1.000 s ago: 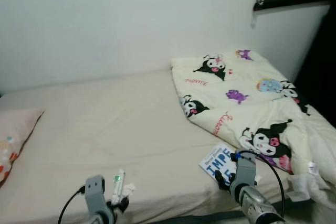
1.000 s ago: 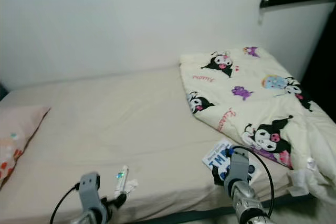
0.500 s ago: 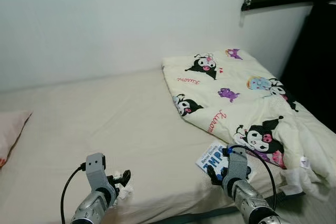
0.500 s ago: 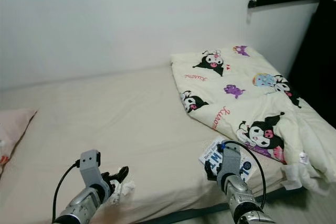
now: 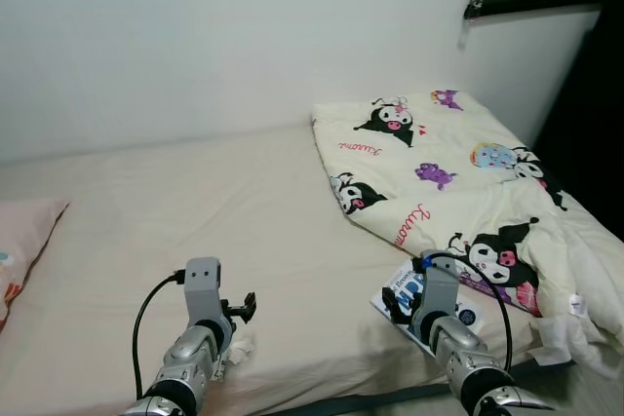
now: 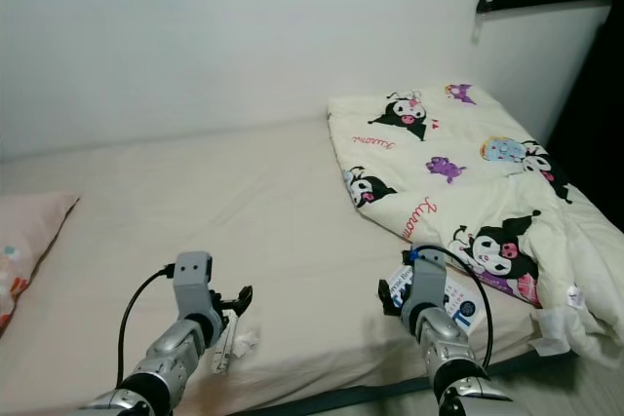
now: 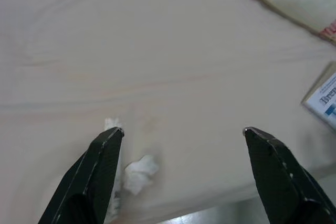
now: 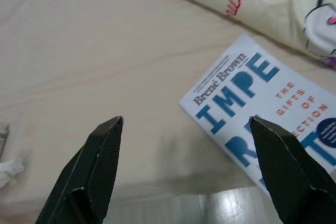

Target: Clean up the room

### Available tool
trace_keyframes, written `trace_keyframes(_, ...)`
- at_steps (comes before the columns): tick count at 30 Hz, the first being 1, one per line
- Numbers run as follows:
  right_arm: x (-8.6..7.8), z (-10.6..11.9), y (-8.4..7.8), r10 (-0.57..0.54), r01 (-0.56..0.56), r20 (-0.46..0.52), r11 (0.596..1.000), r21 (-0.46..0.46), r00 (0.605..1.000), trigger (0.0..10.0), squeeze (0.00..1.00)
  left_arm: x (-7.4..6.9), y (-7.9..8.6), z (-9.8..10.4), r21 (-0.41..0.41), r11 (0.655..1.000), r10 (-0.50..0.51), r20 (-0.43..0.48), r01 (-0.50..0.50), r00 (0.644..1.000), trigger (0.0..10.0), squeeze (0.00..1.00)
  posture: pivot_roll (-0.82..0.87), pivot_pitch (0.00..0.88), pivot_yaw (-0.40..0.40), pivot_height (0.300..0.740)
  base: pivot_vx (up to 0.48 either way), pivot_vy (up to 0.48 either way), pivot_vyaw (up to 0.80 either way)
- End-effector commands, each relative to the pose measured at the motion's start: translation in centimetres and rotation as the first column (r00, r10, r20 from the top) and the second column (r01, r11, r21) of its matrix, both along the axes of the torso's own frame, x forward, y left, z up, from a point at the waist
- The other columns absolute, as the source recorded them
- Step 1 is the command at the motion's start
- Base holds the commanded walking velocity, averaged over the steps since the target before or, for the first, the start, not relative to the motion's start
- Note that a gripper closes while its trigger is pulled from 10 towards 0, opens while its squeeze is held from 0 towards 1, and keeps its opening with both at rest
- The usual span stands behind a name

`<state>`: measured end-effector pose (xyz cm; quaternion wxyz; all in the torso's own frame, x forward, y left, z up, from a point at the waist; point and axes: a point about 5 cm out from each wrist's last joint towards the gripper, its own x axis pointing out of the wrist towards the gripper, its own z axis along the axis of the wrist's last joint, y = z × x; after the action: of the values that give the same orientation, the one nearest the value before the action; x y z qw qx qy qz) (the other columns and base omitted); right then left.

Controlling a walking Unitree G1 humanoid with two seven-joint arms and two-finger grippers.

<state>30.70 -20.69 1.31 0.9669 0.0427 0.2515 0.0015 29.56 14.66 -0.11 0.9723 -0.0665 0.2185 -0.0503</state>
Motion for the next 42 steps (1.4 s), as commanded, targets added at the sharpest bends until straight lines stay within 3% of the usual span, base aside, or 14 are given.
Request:
trace_keyframes(1,0.4,0.4,0.3,0.001,-0.001,0.028,1.000,0.020,1.000,10.0,0.00,-0.2,-0.3,-0.3,0.027,1.000,0.005,-0.023,-0.005,1.000,10.0,0.00,-0.18,0.029,0.071,0.645,0.000,0.000,0.00)
trace_keyframes(6,0.8,0.9,0.3,-0.001,-0.001,0.056,0.999,0.037,0.998,10.0,0.00,-0.5,-0.2,-0.8,0.061,0.997,0.050,-0.067,-0.046,0.996,10.0,0.00,-0.19,0.029,0.072,0.625,0.000,0.000,0.00)
trace_keyframes(14,1.4,1.8,0.5,0.016,-0.023,0.101,0.998,0.060,0.995,10.0,0.00,-0.6,0.0,-1.0,0.048,0.996,0.084,-0.084,-0.081,0.993,10.0,0.00,-0.20,0.033,0.069,0.605,0.000,0.000,0.00)
trace_keyframes(22,2.1,3.0,0.7,0.042,-0.061,0.177,0.993,0.102,0.983,10.0,0.00,0.0,-0.3,-0.3,0.040,0.996,0.080,-0.047,-0.079,0.996,10.0,0.00,-0.21,0.048,0.073,0.565,0.000,0.000,0.00)
trace_keyframes(28,2.2,3.4,1.1,0.077,-0.099,0.204,0.990,0.100,0.976,10.0,0.00,0.4,-0.6,0.1,0.113,0.992,0.064,-0.023,-0.061,0.998,10.0,0.00,-0.22,0.066,0.073,0.540,0.000,0.000,0.00)
trace_keyframes(33,2.2,3.7,1.3,0.113,-0.139,0.230,0.985,0.103,0.967,10.0,0.00,1.2,0.8,1.1,0.242,0.958,0.146,0.046,-0.153,0.988,10.0,0.00,-0.24,0.080,0.072,0.510,0.000,0.000,0.00)
trace_keyframes(39,2.1,3.7,1.3,0.129,-0.157,0.237,0.982,0.103,0.963,10.0,0.00,1.8,2.1,2.0,0.277,0.932,0.213,0.099,-0.233,0.972,10.0,0.00,-0.24,0.090,0.069,0.495,0.000,0.000,0.00)
trace_keyframes(42,1.9,3.6,1.4,0.142,-0.169,0.237,0.981,0.099,0.961,10.0,0.00,2.1,3.7,2.7,0.293,0.909,0.268,0.131,-0.295,0.954,10.0,0.00,-0.24,0.095,0.068,0.485,0.000,0.000,0.00)
